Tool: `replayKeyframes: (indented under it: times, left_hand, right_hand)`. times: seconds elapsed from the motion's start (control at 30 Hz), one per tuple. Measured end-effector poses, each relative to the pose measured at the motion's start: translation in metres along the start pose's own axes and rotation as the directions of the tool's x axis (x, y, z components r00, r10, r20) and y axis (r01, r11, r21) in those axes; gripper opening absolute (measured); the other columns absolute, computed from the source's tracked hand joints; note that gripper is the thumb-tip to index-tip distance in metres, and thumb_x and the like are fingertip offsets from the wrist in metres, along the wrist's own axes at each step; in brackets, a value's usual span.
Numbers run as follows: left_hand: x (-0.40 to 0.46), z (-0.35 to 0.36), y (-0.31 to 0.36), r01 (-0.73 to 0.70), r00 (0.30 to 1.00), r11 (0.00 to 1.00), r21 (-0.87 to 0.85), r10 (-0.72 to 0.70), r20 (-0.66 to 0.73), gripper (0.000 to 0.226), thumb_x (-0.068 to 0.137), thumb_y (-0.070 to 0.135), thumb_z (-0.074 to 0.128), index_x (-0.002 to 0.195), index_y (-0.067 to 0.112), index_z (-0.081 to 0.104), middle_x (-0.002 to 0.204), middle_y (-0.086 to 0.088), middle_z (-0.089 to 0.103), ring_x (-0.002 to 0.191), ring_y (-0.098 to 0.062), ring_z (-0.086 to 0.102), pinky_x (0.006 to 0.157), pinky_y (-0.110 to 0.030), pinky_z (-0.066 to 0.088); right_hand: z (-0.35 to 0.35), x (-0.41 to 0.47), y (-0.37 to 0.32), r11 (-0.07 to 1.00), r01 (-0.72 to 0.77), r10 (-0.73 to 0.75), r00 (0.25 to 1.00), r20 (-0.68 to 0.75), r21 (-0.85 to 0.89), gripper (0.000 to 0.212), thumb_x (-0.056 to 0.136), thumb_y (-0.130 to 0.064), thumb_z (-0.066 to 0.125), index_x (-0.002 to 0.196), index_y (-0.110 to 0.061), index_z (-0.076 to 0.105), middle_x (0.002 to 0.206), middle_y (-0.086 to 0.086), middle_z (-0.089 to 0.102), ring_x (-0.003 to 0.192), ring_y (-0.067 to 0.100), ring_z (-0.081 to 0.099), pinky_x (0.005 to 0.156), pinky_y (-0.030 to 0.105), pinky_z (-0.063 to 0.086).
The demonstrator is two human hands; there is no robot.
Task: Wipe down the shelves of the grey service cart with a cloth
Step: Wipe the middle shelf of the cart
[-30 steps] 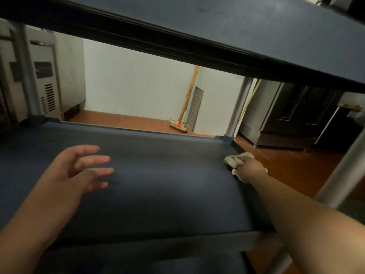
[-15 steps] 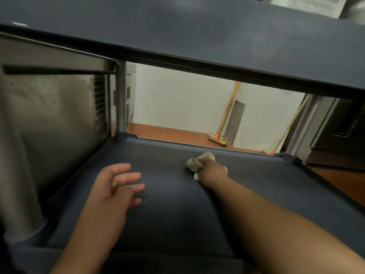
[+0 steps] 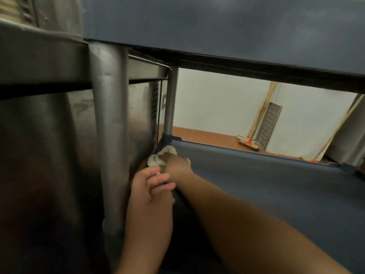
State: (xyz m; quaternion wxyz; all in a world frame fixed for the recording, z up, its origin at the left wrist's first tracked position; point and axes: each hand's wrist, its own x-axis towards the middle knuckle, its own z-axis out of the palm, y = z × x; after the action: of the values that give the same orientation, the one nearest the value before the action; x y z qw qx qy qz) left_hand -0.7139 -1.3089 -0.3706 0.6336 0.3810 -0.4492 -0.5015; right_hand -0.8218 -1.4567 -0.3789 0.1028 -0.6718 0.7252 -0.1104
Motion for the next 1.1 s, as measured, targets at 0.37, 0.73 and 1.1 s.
replayKeyframes:
  times: [0.37,0.73,1.1]
  left_hand:
    - [-0.020,0.037,-0.001,0.010,0.997,0.999,0.047,-0.013,0.070,0.035,0.091,-0.009,0.048,0.101,0.023,0.059,0.096,-0.003,0.071,0.092,-0.019,0.070,0.077,-0.041,0.054]
    - [-0.044,0.076,-0.006,-0.081,0.994,0.996,0.026,0.078,0.080,0.035,0.086,-0.011,0.052,0.104,0.018,0.059,0.103,-0.011,0.066,0.105,-0.034,0.064,0.083,-0.044,0.052]
    - [-0.046,0.161,-0.054,-0.044,0.904,0.996,-0.080,0.074,0.422,0.035,0.080,-0.002,0.061,0.096,0.029,0.062,0.097,-0.002,0.071,0.083,-0.013,0.072,0.061,-0.026,0.060]
  right_hand:
    - [-0.018,-0.009,0.030,0.999,0.039,-0.042,0.996,0.083,0.038,0.036,0.102,-0.025,0.043,0.134,-0.011,0.055,0.141,0.013,0.050,0.134,0.031,0.042,0.112,0.048,0.029]
    - [-0.039,-0.031,0.197,0.992,-0.129,0.129,0.992,0.002,0.009,0.046,0.096,-0.020,0.054,0.142,-0.017,0.050,0.143,0.010,0.051,0.127,0.031,0.052,0.107,0.045,0.043]
    - [-0.112,-0.135,0.410,0.894,-0.445,0.449,0.887,-0.113,0.060,0.053,0.096,-0.021,0.053,0.147,-0.028,0.042,0.147,0.006,0.048,0.130,0.031,0.049,0.106,0.040,0.042]
